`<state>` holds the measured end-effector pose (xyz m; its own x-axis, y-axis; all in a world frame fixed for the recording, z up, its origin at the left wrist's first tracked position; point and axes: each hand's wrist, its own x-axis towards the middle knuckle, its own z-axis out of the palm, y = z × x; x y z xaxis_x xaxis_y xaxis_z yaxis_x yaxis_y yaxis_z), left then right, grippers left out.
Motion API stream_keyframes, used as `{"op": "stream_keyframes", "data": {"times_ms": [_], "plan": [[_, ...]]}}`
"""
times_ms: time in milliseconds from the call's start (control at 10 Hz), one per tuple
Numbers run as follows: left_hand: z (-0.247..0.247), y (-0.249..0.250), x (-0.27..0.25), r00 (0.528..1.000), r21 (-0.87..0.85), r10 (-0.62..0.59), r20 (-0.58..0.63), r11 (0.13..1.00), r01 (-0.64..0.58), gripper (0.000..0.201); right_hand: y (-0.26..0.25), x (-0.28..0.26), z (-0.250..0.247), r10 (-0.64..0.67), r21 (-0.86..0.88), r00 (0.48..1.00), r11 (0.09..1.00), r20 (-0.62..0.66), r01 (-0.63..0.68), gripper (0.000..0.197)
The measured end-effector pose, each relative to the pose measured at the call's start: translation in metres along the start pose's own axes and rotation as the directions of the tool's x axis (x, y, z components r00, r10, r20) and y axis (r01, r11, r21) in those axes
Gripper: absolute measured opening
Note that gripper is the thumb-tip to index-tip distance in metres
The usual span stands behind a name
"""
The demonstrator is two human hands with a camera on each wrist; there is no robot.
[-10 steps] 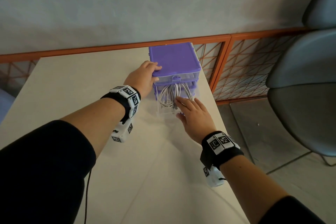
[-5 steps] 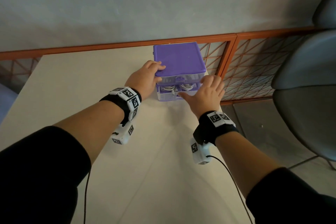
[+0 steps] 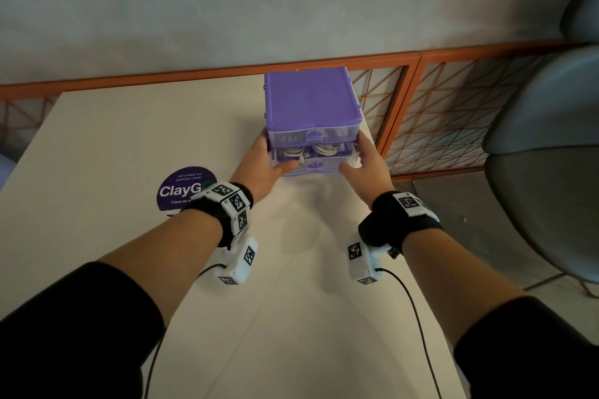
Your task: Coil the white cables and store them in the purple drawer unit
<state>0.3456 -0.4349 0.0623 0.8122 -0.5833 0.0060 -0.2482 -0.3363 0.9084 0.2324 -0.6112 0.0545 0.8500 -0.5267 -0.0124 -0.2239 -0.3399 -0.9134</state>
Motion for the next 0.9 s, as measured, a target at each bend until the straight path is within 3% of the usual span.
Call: {"op": "stream_keyframes", "data": {"times_ms": [100,300,400,600,800,900], "plan": [[0.001,-0.001,0.003,0.996,0.085,-0.051,-0.078,0.995,0.058,0.063,0.007,0.006,0.002,0.028,0.004,0.998,1.0,-0.048,-0.028,0.055],[0.002,-0.004,0.008,0.976,0.214,-0.037,-0.215,0.973,0.084,0.042,0.006,0.019,0.008,0.109,0.046,0.971,0.994,-0.213,-0.101,0.04],[0.001,-0.004,0.009,0.972,0.255,-0.027,-0.232,0.963,0.087,0.039,0.006,0.022,0.01,0.112,0.037,0.967,0.994,-0.228,-0.107,0.036],[-0.001,0.0,0.008,0.981,0.231,-0.054,-0.187,0.968,0.097,0.041,0.005,0.016,0.014,0.112,-0.014,0.971,0.993,-0.212,-0.118,0.039],[-0.014,0.007,-0.007,0.988,0.324,-0.153,-0.032,0.933,0.155,0.061,-0.012,-0.005,0.016,0.142,-0.005,0.98,0.99,-0.143,-0.144,0.054],[-0.029,0.009,-0.025,0.983,0.365,-0.179,-0.04,0.913,0.181,0.055,-0.008,-0.03,0.019,0.202,-0.027,0.949,0.976,-0.243,-0.215,0.052]]}}
